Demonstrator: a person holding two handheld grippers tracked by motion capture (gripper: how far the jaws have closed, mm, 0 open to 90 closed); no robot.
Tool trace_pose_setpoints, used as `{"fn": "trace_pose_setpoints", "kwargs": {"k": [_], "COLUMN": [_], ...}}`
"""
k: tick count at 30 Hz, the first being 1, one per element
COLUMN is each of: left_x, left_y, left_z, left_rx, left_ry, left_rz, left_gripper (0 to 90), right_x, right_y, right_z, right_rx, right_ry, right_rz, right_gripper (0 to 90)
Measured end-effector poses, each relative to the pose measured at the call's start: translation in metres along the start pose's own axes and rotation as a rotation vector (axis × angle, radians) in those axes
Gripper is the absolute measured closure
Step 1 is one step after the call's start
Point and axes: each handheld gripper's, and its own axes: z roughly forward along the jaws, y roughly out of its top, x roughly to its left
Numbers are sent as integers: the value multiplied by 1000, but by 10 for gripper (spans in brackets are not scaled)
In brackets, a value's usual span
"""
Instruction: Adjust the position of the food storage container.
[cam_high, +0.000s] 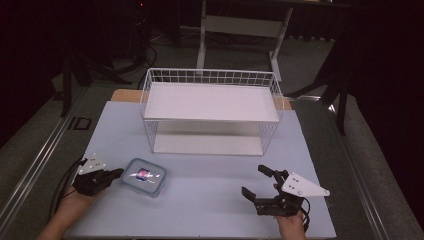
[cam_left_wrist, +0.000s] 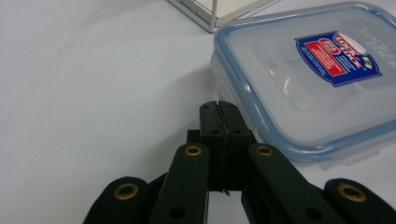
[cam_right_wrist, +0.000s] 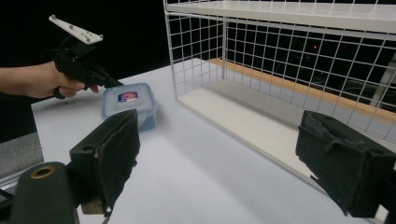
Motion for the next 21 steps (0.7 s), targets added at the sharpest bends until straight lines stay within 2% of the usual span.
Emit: {"fn": "trace_pose_setpoints", "kwargs": {"k": [6, 13, 16, 21], "left_x": [-2, -21, -26, -22], "left_y": [1, 9, 11, 10], "left_z": [-1, 6, 8, 7], "left_rx": [-3, 12, 26, 50], "left_ry": [-39, -100, -90, -75], "left_rz": [-21, 14, 46, 22], "left_gripper": [900, 900, 900, 900], "right_x": [-2, -1, -1, -1], "right_y": [-1, -1, -1, -1], "right_z": [0, 1, 2, 1], "right_rx": [4, 6, 8, 8], "right_ry": [-3, -2, 0, -1], "right_rz": [12, 13, 9, 3], "right_gripper": [134, 134, 134, 134]}}
